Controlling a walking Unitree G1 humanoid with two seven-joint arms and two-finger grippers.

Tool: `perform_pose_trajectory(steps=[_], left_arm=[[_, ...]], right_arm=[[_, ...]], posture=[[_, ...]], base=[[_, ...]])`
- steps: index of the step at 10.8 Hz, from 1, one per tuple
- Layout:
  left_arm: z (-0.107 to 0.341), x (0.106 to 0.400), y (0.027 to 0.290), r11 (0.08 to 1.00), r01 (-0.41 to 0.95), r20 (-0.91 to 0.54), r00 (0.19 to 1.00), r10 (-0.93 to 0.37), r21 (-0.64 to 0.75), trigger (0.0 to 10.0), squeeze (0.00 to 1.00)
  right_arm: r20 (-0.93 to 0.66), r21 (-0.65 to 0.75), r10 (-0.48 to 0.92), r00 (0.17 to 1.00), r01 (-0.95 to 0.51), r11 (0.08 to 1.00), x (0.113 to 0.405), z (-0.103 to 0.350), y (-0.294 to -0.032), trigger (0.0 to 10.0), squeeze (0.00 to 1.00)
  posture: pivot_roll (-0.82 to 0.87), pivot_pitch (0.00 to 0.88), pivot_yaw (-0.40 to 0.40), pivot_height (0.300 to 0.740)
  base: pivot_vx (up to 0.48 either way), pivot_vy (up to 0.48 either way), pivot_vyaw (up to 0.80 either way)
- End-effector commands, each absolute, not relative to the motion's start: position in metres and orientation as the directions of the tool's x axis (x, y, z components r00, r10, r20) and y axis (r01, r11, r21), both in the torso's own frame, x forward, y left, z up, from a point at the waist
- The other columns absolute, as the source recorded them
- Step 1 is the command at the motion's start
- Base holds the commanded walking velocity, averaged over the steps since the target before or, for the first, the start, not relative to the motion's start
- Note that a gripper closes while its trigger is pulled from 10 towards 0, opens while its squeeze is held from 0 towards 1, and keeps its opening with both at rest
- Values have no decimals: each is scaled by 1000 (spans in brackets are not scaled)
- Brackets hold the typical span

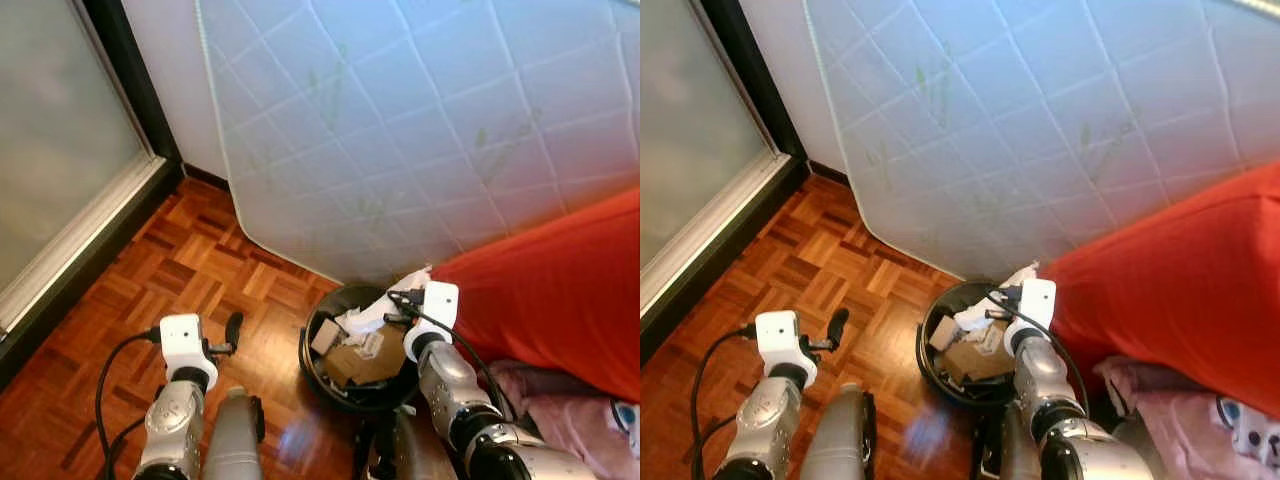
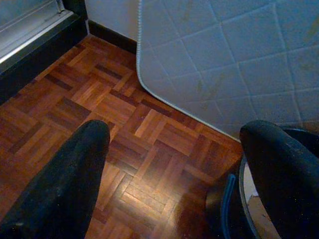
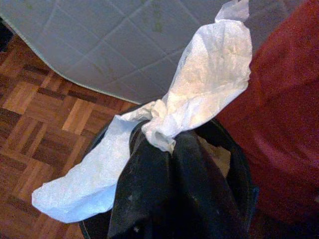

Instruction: Clean up the room

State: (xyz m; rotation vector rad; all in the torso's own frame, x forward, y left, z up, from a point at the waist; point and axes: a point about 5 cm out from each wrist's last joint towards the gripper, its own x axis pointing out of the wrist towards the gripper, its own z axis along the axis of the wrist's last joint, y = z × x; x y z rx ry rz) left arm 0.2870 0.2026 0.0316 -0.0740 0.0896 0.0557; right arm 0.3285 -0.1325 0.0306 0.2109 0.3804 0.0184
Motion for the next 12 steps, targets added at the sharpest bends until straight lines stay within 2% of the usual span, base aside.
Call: perform_pose_trajectory(steps=[1, 2, 4, 12], left_arm=[[22, 278, 201, 996, -51, -129, 991, 40, -76, 10000, 0], [23, 279, 200, 996, -47, -127, 991, 38, -75, 10000, 0], [25, 280, 200, 996, -43, -123, 992, 34, -72, 10000, 0], [27, 279, 201, 997, -36, -129, 991, 28, -65, 10000, 0]], right_arm=[[-388, 197, 32, 921, 49, 979, 325, 26, -138, 10000, 0], [-385, 189, 24, 922, 53, 981, 326, 27, -139, 10000, 0], [-388, 175, 18, 921, 54, 983, 325, 25, -141, 10000, 1000], [-431, 180, 53, 901, 28, 983, 316, 14, -137, 10000, 1000]], posture=[[272, 321, -78, 640], [273, 322, -75, 640], [275, 321, -73, 640], [275, 324, -67, 640]], base=[[0, 0, 0], [0, 0, 0], [0, 0, 0], [0, 0, 0]])
